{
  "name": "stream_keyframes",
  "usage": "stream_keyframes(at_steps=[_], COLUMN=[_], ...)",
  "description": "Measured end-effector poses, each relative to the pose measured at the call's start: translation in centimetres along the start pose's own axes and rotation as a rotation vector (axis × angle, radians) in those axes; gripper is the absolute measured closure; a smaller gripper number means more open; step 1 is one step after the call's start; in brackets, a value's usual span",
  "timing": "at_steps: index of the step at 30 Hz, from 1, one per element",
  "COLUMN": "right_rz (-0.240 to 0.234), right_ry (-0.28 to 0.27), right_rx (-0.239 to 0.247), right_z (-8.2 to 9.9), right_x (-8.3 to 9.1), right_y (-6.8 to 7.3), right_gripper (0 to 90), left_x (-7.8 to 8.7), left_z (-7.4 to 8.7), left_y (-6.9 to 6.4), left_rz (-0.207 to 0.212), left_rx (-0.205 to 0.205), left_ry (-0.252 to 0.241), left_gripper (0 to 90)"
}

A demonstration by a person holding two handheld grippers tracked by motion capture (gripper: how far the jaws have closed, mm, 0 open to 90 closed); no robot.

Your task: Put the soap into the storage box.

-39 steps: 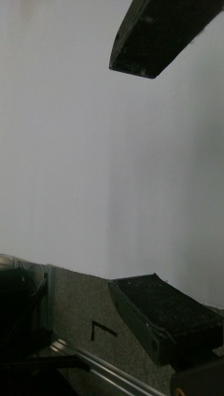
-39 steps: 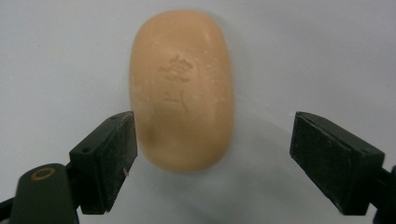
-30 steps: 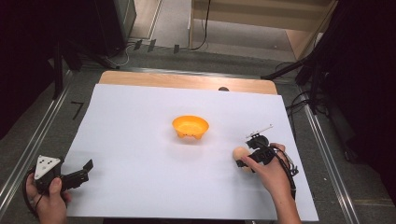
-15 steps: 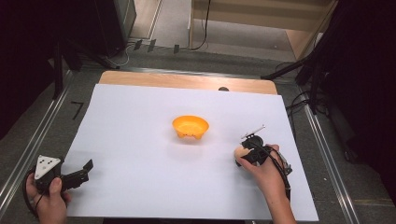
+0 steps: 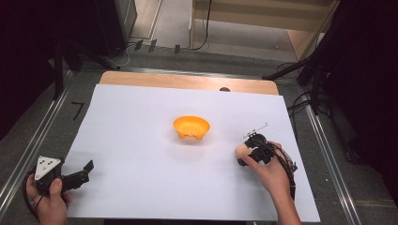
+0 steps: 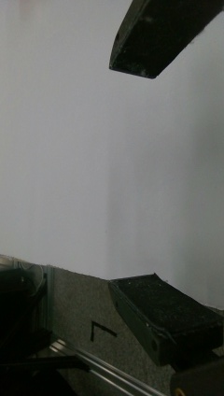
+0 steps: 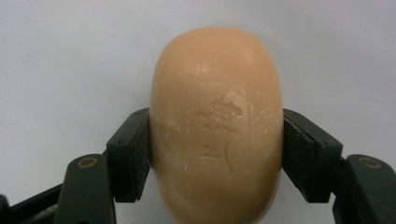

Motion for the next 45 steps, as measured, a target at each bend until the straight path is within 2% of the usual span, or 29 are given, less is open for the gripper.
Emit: stream_keyframes(at_steps=[3,8,11,12,15,16,24,27,30,40,45], right_rz=[-0.009,-0.032,-0.049,-0.049,-0.038,-0.035,-0.028,-0.006,0.021,-0.015,-0.016], right_ry=[-0.021,-0.037,-0.039,-0.047,-0.073,-0.082,-0.096,-0.112,-0.134,-0.15,-0.158], right_rx=[0.048,0.156,0.181,0.203,0.261,0.295,0.404,0.452,0.523,0.598,0.656], right_z=[-0.5,-1.8,-2.6,-3.0,-4.0,-4.5,-6.8,-7.7,-8.6,-11.1,-12.6], right_x=[0.4,0.9,1.2,1.3,1.6,1.8,2.3,2.6,2.8,3.5,3.6], right_y=[0.2,1.3,1.9,2.1,2.5,2.8,3.5,3.7,3.8,5.1,6.0], right_gripper=[32.9,32.9,32.9,32.9,32.9,32.9,32.9,32.8,32.8,32.8,32.8], left_x=[0.0,0.0,0.1,0.1,0.1,0.1,0.1,0.1,0.1,0.1,0.1], left_z=[0.0,0.0,0.0,0.0,0.0,0.0,0.0,0.0,0.0,0.0,-0.1], left_y=[0.0,0.0,0.0,0.0,0.0,0.0,0.0,0.0,0.0,-0.1,-0.1], left_rz=[-0.001,-0.001,0.001,0.001,0.003,0.002,0.003,0.003,0.002,0.0,0.002], left_rx=[-0.001,0.003,0.004,0.006,0.006,0.006,0.006,0.005,0.002,0.001,0.001], left_ry=[-0.001,-0.007,-0.009,-0.01,-0.009,-0.009,-0.01,-0.01,-0.011,-0.01,-0.012], left_gripper=[0.0,0.1,0.0,0.0,0.1,0.0,0.0,0.1,0.1,0.1,0.0])
Point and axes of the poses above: each handheld gripper's, and its own axes: x roughly backward along the jaws, z roughly out of its underside, y roughly to its left, the point moved 10 cm from there along -x, roughly forward along the jaws, and after that the axes turned 6 degrees about y, right-handed, at the moved point
